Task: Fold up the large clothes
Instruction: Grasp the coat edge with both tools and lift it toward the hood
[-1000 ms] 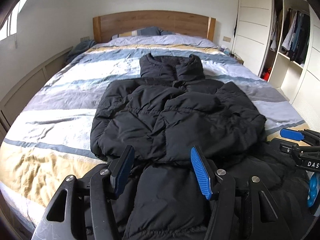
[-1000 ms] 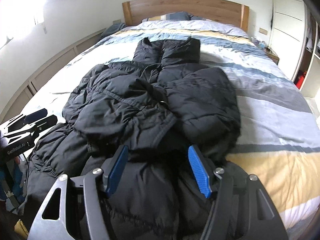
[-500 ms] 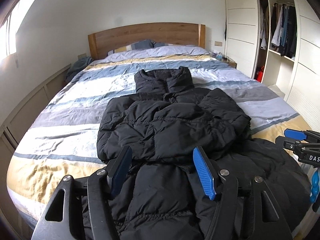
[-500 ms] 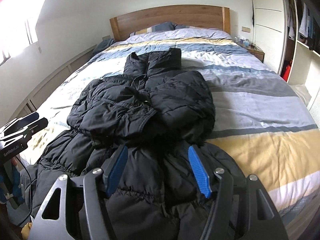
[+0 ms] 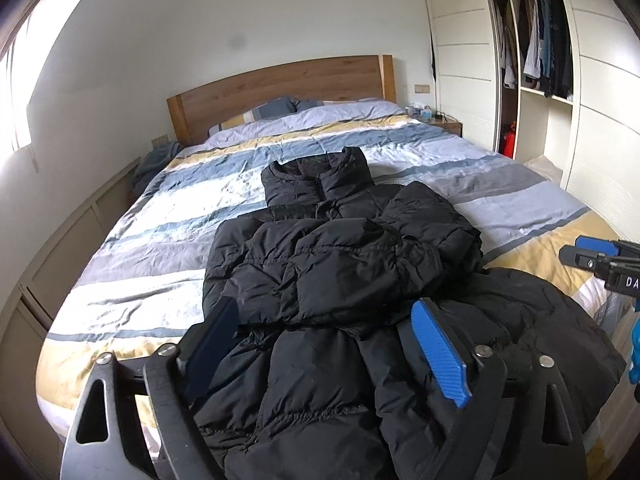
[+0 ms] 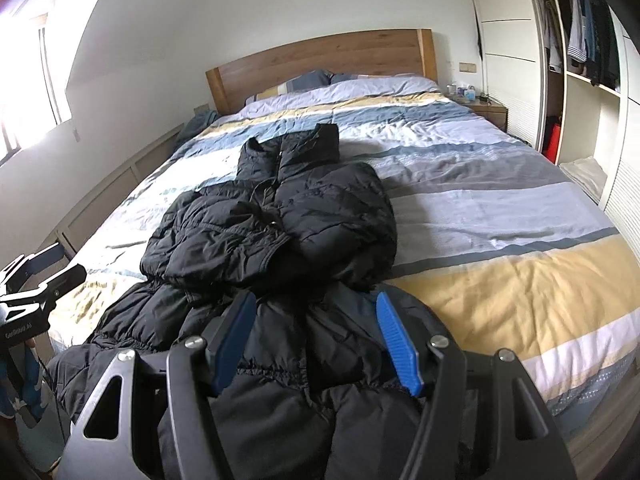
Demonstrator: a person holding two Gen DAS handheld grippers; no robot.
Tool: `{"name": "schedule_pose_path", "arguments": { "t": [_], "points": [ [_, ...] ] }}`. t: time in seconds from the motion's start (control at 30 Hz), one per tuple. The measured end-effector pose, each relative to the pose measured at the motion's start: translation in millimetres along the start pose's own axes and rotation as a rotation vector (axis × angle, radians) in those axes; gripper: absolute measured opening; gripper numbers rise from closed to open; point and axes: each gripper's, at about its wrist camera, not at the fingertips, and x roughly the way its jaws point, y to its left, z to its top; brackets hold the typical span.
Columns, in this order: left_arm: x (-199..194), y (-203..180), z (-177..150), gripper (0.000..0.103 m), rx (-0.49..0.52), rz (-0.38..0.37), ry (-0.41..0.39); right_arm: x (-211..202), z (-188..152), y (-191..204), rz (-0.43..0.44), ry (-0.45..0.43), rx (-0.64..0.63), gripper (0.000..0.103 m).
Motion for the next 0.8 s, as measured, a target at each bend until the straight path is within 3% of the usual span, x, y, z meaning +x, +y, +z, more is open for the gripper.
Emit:
{"name": "schedule_pose_path", "arguments": {
  "t": [0.17, 0.37, 0.5, 0.67, 0.8],
  "points": [
    [17, 9, 14, 0.094, 0.009, -0.011, 0.035, 8, 13, -7, 0.007, -0.001, 0.014, 0.061],
    [64, 67, 60, 0.094, -0.047, -0.033, 0.093, 40, 56, -11, 0.006, -0.002, -0.005, 0.061],
    [120, 118, 102, 0.094, -0.107, -0.056, 0.147, 82, 104, -13, 0.025, 0.002, -0.011, 0.061],
    [218, 178, 158, 0.094, -0.212, -0.094, 0.218, 160, 177, -23, 0.071, 0.035, 0.001, 0.064],
    [297, 212, 194, 0.096, -0.286, -0.103, 0.258, 246, 241, -36, 0.118, 0.059, 0.035, 0.069]
  ]
}}
